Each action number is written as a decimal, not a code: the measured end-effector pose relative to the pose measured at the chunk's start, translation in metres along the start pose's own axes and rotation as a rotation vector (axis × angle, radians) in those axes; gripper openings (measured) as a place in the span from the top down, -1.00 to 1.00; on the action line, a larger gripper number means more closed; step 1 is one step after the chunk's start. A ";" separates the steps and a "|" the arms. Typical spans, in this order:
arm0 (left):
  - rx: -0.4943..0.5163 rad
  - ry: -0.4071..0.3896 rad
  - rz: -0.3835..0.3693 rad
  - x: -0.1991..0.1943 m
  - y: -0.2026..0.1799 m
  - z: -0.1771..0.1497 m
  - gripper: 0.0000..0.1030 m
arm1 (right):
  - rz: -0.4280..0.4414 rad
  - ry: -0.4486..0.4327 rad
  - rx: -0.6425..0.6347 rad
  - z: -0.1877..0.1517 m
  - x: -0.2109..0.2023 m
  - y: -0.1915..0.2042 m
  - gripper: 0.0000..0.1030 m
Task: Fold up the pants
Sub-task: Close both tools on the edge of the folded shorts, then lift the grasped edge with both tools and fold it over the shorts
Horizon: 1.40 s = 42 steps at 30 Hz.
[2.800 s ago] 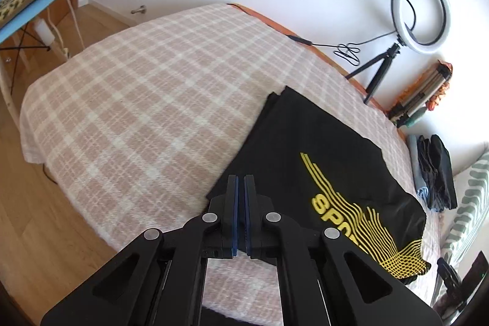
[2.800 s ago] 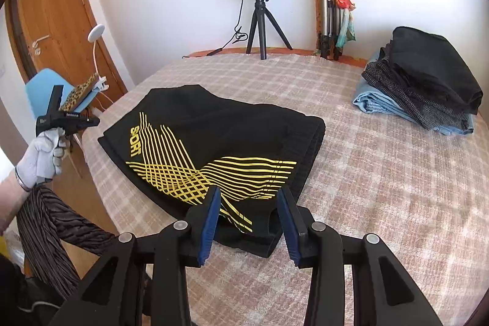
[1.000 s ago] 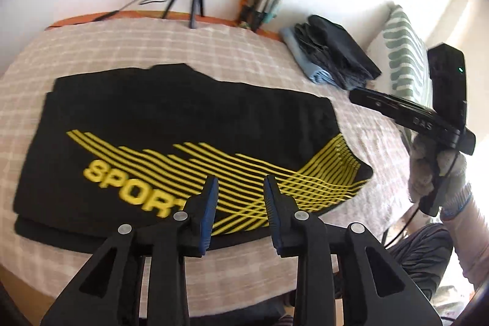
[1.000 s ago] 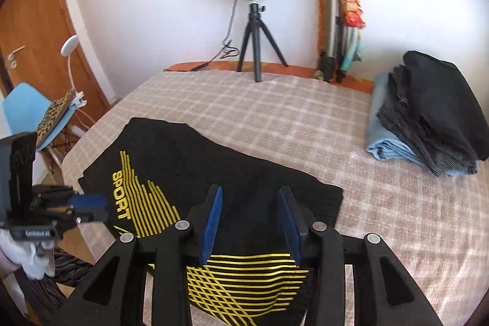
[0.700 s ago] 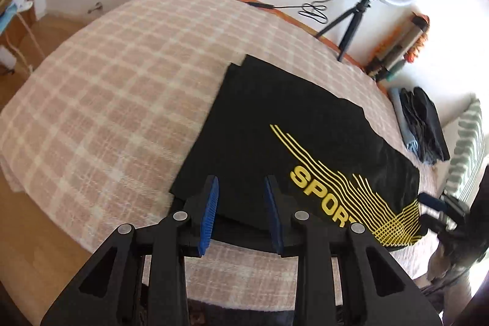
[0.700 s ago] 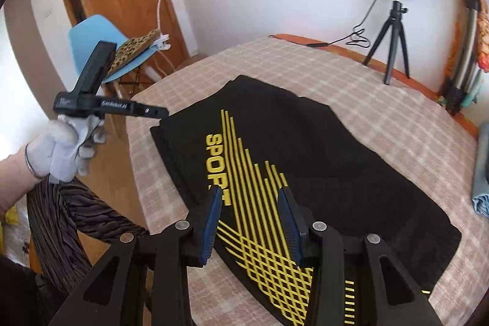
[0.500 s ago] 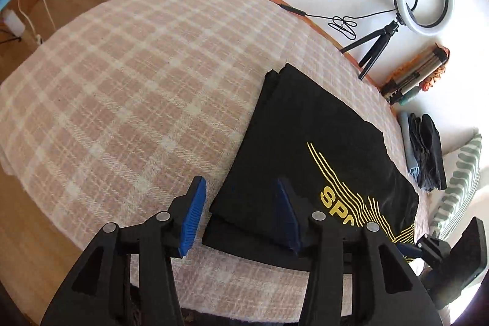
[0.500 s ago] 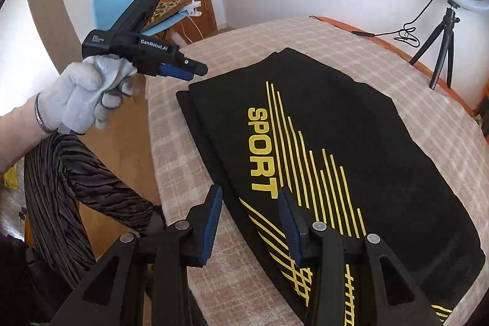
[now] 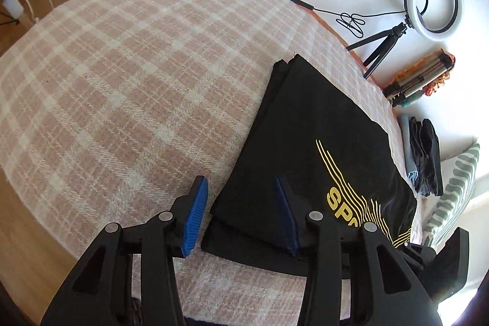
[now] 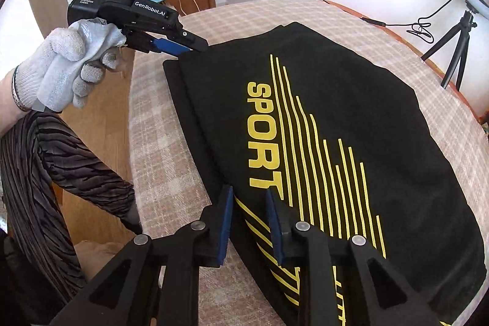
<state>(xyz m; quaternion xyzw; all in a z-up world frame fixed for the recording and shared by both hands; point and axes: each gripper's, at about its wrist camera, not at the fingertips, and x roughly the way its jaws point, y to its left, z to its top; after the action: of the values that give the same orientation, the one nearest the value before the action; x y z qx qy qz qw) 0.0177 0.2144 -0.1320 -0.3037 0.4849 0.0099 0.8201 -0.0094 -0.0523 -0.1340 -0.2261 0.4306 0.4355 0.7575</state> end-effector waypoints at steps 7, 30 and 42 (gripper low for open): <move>0.094 -0.017 0.049 -0.003 -0.015 -0.005 0.90 | -0.012 0.006 -0.001 0.003 0.002 0.001 0.83; 0.079 -0.069 0.048 -0.027 -0.007 -0.017 0.95 | 0.023 -0.028 -0.034 -0.003 -0.015 0.016 1.00; 0.114 -0.051 0.165 -0.032 -0.008 -0.015 0.81 | 0.114 -0.049 -0.005 -0.004 -0.036 0.010 0.29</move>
<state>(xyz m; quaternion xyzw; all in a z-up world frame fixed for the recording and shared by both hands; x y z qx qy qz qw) -0.0088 0.2095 -0.1079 -0.2153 0.4870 0.0576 0.8445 -0.0290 -0.0669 -0.1048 -0.1926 0.4231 0.4843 0.7412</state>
